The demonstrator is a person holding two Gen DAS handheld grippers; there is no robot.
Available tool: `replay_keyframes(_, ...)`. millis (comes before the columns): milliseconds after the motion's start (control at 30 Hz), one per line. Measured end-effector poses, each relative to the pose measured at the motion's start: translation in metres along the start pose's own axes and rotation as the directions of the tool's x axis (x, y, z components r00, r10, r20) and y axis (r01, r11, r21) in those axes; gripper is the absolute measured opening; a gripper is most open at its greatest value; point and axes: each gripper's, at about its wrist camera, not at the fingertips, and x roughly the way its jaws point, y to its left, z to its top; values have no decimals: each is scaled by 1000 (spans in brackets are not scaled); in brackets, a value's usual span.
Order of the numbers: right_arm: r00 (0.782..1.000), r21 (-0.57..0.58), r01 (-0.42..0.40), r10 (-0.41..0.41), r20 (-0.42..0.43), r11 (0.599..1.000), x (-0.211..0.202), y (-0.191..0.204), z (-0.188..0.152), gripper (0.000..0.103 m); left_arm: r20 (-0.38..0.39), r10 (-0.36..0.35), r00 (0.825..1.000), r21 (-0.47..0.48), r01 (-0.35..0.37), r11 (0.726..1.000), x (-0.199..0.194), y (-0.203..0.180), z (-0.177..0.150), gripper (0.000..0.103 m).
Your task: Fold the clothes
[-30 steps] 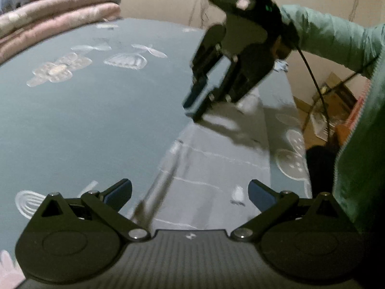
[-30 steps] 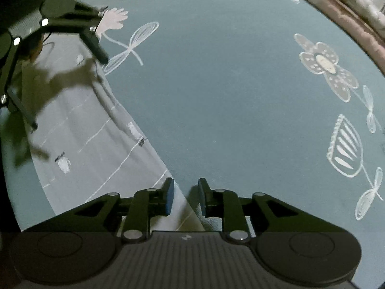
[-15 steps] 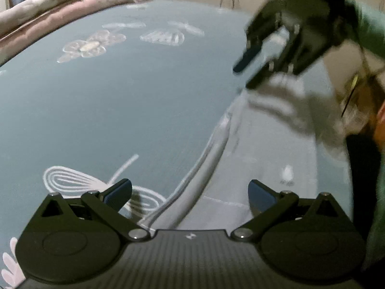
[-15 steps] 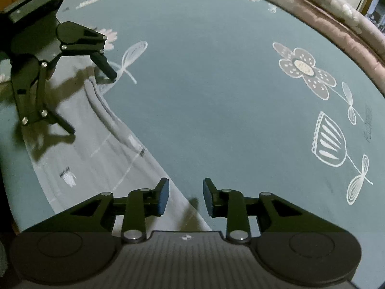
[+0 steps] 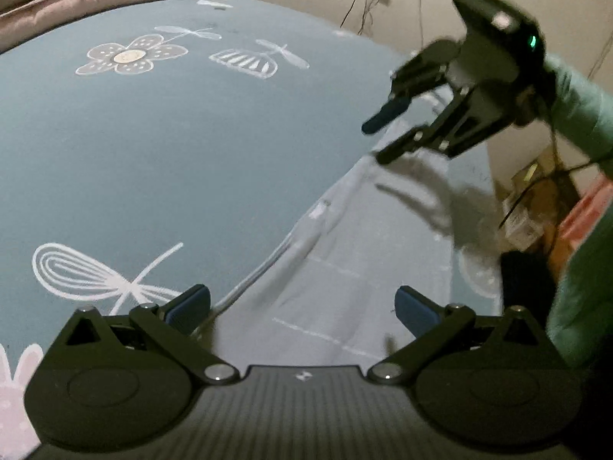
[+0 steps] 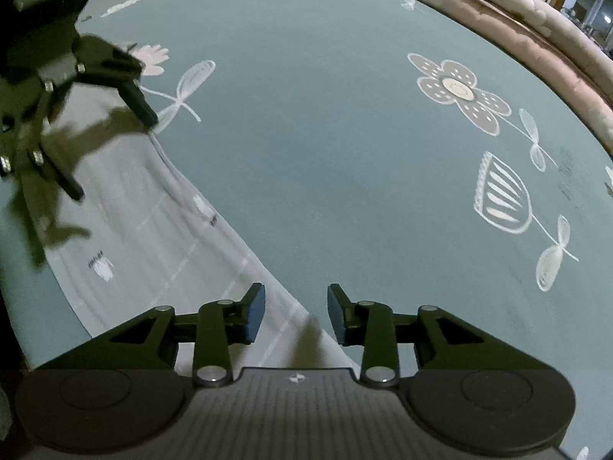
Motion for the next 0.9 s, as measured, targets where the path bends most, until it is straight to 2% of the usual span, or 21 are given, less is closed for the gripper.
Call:
replay_keyframes(100,999,40,43,-42,-19,998,-6,-9,-12,41,-10,-76,997,34,77,996,2,-10,-7,102)
replay_keyframes(200,994,99,99,-94,-51,990,-14,-20,-30,41,-85,-119,989,60,124,991,18,-19,-16,102)
replay_keyframes(267,991,138,122,-114,-66,983,-19,-25,-40,40,-115,-96,989,101,107,989,27,-24,-20,102)
replay_keyframes(367,989,174,140,-129,-74,975,-19,-30,-50,40,-115,-83,990,153,100,983,31,-27,-20,102)
replay_keyframes(567,982,241,191,-181,-62,952,-21,-51,-59,40,-112,-108,988,108,120,987,30,-25,-19,102)
replay_keyframes(700,967,264,253,-238,-90,931,-22,-64,-69,40,-113,-104,988,120,117,986,25,-30,-23,102)
replay_keyframes(833,979,339,205,-184,-91,918,-17,-75,-82,40,-120,-112,986,118,126,985,22,-29,-22,102)
replay_keyframes(900,981,335,191,-173,-84,923,-14,-74,-85,34,-122,-116,986,112,130,985,20,-28,-22,102)
